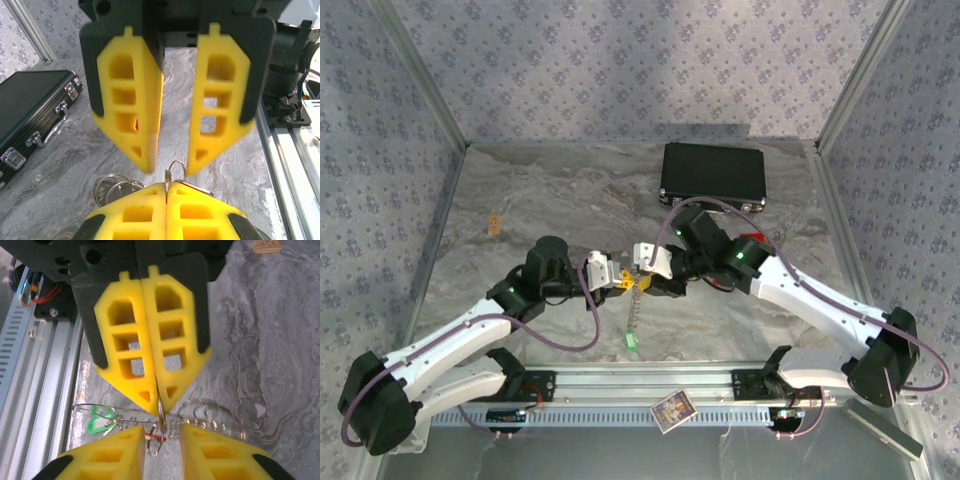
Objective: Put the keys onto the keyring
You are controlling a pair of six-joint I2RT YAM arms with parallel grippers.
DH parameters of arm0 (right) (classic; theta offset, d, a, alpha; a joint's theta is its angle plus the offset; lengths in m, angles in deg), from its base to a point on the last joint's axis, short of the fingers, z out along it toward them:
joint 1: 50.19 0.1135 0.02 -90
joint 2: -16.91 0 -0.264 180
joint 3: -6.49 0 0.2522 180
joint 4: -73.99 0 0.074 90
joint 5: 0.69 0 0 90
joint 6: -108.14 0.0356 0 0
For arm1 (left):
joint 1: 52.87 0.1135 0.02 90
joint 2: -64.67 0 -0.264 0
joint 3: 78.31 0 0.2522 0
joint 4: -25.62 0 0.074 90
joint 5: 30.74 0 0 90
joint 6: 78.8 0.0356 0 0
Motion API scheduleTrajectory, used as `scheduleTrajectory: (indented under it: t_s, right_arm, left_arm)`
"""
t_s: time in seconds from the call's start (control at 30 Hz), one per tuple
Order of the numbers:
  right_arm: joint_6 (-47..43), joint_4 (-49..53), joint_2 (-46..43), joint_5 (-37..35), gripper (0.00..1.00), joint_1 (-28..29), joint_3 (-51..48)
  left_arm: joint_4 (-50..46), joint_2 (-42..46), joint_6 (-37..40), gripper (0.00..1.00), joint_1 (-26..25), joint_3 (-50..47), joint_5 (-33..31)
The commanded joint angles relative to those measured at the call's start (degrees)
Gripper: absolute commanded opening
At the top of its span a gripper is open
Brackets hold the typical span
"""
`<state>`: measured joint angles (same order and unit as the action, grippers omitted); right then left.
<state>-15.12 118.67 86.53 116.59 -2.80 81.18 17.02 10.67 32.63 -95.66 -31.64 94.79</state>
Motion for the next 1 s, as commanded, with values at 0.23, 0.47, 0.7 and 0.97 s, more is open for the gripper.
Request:
scheduleTrajectory:
  t_s: [0.23, 0.47, 0.7, 0.97]
  right_arm:
    - [5.0, -5.2, -2.1, 5.5, 0.29, -2.3, -6.2]
    - [5.7, -7.0, -1.0, 6.1, 0.29, -2.4, -6.6]
    - [7.4, -10.9, -1.7, 9.1, 0.29, -2.5, -7.7]
    - [8.2, -12.6, -0.8, 9.4, 0.07, -2.4, -7.5]
  left_arm:
    - [14.7, 1.7, -5.2, 0.00, -0.3, -5.4, 3.1]
    - [14.9, 1.7, -5.3, 0.00, -0.4, -5.4, 4.2]
    - [15.7, 1.6, -5.6, 0.00, -0.4, -5.5, 4.8]
    - [17.4, 1.5, -6.4, 0.00, -0.4, -5.8, 3.4]
